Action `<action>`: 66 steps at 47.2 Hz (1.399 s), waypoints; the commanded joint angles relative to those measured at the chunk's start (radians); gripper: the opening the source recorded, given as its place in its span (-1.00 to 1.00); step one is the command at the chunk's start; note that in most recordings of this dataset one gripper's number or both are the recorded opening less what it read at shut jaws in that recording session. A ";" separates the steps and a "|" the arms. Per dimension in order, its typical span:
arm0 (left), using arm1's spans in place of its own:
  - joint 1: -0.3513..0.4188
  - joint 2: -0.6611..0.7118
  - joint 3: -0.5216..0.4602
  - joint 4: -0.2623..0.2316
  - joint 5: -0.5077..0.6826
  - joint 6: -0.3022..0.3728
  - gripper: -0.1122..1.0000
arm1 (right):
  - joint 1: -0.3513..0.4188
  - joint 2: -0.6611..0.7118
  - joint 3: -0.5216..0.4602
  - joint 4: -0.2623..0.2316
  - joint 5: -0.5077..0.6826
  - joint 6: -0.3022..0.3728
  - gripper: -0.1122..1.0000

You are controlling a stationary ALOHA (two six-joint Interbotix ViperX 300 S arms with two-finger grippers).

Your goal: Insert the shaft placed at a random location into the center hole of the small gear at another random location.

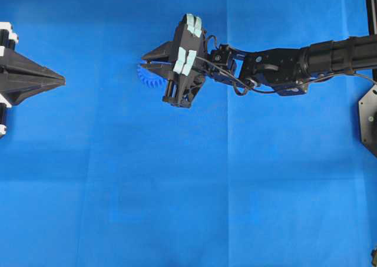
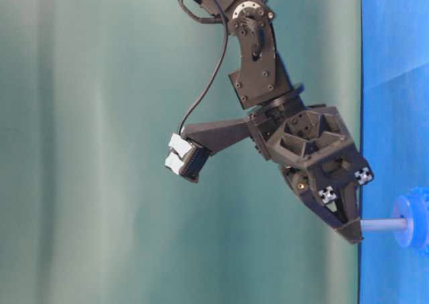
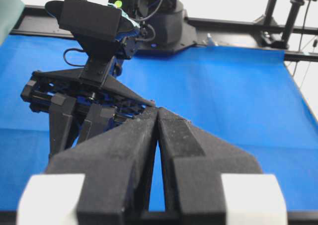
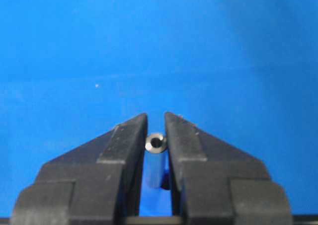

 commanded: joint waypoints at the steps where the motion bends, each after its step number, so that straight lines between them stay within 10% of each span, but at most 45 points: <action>1: 0.002 0.005 -0.011 0.000 -0.005 -0.002 -0.80 | 0.000 -0.014 -0.014 0.003 -0.009 0.000 -0.77; 66: 0.003 0.005 -0.011 0.000 -0.006 0.000 -0.80 | 0.002 0.008 -0.006 0.057 -0.044 -0.063 -0.77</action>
